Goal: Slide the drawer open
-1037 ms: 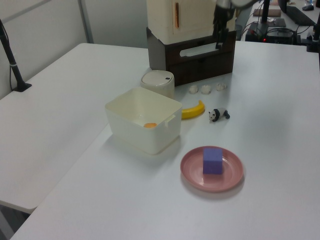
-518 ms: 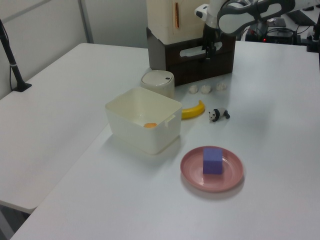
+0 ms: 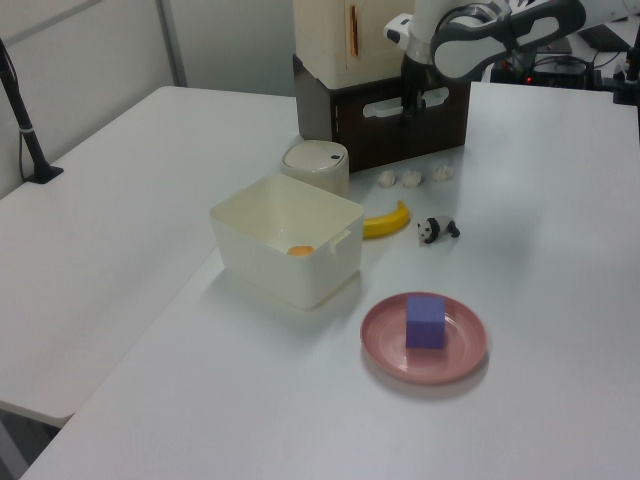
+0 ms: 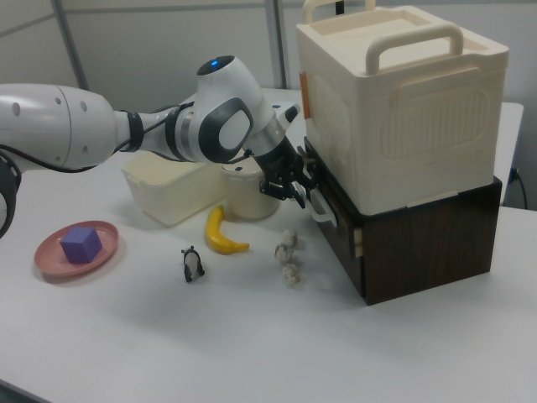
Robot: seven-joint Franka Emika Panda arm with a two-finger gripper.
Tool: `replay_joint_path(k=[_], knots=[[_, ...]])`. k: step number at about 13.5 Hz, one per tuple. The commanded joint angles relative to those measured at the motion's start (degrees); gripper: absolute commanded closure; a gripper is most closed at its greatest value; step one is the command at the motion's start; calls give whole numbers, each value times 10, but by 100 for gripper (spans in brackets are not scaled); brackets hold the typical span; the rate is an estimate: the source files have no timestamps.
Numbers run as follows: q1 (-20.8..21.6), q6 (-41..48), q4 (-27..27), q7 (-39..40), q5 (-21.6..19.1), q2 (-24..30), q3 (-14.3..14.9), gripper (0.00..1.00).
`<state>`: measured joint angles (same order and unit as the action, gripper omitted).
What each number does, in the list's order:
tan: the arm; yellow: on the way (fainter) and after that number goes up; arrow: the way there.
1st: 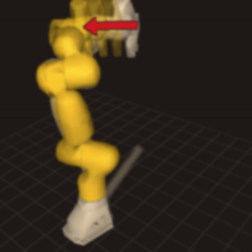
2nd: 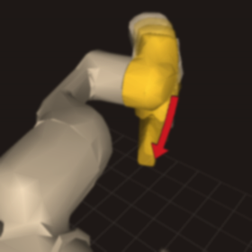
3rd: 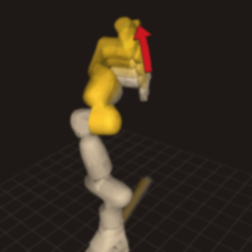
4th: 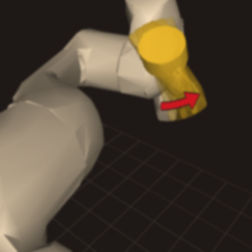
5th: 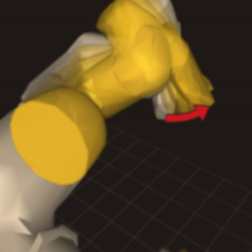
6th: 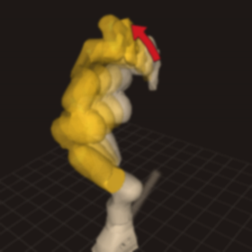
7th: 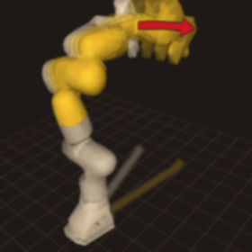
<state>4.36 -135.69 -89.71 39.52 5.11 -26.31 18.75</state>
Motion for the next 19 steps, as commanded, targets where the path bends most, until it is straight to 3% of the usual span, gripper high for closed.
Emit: replay_joint_path(k=[1, 7, 8, 9, 11, 12, 13, 14, 16, 17, 18, 19], knots=[[62, 30, -57, -9, -3, 41, 21, 84], [93, 166, -63, -10, -11, 105, 18, 80], [98, 187, -62, -12, -12, 111, 17, 68], [104, 202, -63, -39, -12, 114, 16, 44], [108, 211, -61, -113, -12, 116, 14, 7], [114, 213, -61, -144, -12, 121, 13, 0], [122, 225, -61, -179, -12, 129, 10, 0], [116, 244, -57, -213, -12, 138, -5, 0], [52, 300, -56, -347, -8, 176, -103, 0], [-17, 334, -57, -399, -5, 198, -186, 0], [-59, 354, -57, -409, -5, 211, -227, 0], [-84, 371, -56, -411, -11, 223, -246, 0]])
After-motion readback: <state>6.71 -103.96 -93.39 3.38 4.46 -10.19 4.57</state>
